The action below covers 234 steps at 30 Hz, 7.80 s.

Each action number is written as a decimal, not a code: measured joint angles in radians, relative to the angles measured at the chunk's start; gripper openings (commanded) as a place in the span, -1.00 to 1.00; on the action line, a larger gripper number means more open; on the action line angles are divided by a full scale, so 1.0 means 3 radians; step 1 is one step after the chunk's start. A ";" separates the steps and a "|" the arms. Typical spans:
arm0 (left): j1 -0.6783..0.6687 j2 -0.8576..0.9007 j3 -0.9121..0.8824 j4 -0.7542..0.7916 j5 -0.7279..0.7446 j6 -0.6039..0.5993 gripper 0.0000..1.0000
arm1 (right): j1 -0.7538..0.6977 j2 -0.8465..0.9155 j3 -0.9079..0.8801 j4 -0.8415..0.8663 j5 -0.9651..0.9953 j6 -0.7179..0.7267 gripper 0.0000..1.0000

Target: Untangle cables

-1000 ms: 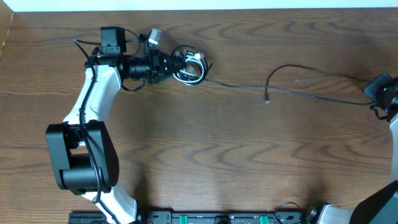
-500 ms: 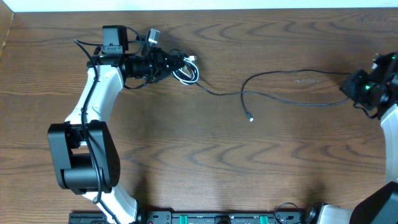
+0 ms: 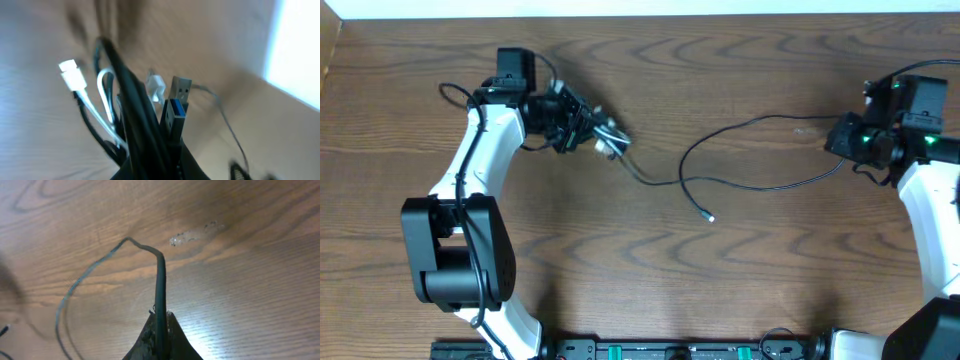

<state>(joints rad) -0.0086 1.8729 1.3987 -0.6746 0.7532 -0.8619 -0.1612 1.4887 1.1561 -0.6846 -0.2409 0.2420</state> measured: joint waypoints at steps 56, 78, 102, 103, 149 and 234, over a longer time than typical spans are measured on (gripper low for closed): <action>-0.0741 0.0003 0.0366 0.0285 -0.2159 0.1658 0.25 | 0.0468 0.0245 0.0262 0.0062 -0.0610 -0.0468 0.30; -0.0765 0.0548 0.0366 0.0683 -0.1871 0.1667 0.26 | 0.1584 0.0572 0.0261 0.0249 -0.0718 -0.0483 -0.08; -0.0665 0.0734 0.0367 0.0139 -0.2401 0.0871 -0.85 | 0.2403 0.1189 0.0261 0.0804 -0.0718 -0.0483 -0.08; -0.0646 0.0735 0.0367 0.0128 -0.2361 0.0857 -0.85 | 0.2419 0.1189 0.0261 0.0867 -0.0720 -0.0483 -0.05; -0.0202 0.0651 0.0441 -0.0458 -0.1542 0.1507 0.52 | 0.3246 0.1991 0.0262 0.2069 -0.0538 -0.0492 -0.98; -0.0467 0.0041 0.0426 -0.0257 -0.1896 0.2227 -0.02 | 0.2248 0.1256 0.0263 0.0083 -0.0418 -0.0955 -0.98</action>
<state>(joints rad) -0.1486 1.8851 1.5265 -0.7517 0.1844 -0.1940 0.5133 1.8656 1.2350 -0.6598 -0.3664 -0.0444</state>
